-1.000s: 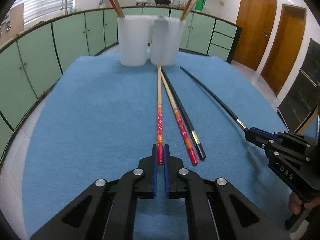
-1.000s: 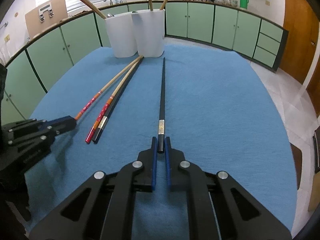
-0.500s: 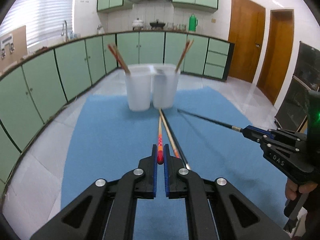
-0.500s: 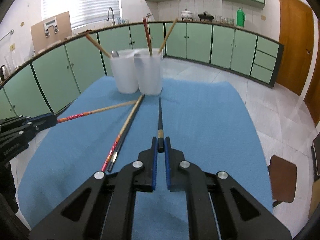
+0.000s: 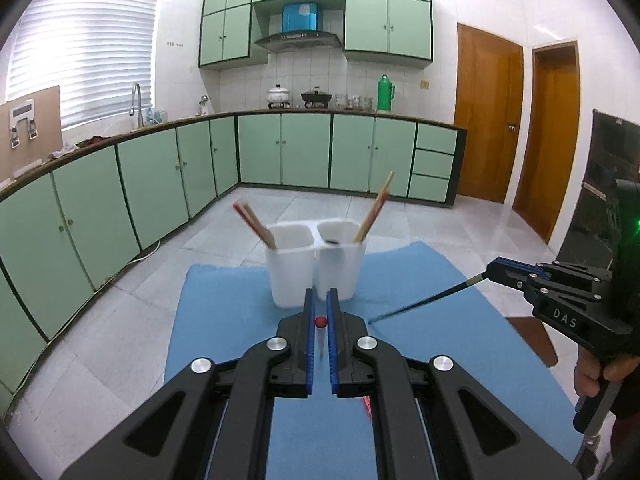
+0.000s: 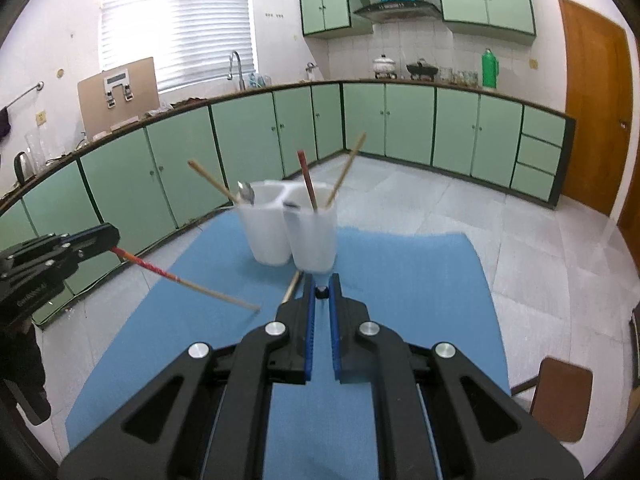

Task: Organize utensils
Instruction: 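Lift both chopsticks up over the white holder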

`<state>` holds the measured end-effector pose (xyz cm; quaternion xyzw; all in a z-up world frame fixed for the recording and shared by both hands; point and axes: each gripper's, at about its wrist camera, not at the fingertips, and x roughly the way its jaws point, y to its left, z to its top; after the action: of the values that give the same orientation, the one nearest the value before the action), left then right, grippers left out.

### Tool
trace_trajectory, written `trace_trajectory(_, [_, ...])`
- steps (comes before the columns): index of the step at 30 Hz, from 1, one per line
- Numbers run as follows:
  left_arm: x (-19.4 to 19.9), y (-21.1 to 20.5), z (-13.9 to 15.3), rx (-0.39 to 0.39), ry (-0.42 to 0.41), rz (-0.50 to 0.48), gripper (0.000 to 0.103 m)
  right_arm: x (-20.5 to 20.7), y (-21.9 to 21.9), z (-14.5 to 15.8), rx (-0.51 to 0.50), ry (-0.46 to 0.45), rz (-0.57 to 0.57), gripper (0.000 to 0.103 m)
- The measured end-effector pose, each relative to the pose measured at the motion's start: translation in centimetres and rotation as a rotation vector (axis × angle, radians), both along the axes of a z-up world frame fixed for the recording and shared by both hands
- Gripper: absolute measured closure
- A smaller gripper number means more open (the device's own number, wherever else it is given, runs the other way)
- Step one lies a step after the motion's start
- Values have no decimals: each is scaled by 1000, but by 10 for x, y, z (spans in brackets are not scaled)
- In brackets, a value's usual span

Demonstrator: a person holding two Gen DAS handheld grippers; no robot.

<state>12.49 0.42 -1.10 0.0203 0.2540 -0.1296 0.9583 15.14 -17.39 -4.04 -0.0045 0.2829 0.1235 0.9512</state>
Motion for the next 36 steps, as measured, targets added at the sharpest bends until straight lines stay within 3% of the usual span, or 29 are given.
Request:
trace_trajectory(13, [35, -9, 34, -8, -36, -40, 98, 47, 4, 64, 11, -16, 97, 97])
trace_trajectory(19, [45, -10, 52, -5, -72, -56, 98, 61, -4, 99, 0, -69, 102, 97])
trace_trajectory(29, [78, -20, 111, -6, -212, -58, 98, 103, -8, 162, 28, -202, 81, 97])
trace_trajectory(36, [113, -24, 142, -11, -309, -40, 98, 133, 0, 181, 42, -263, 89, 97])
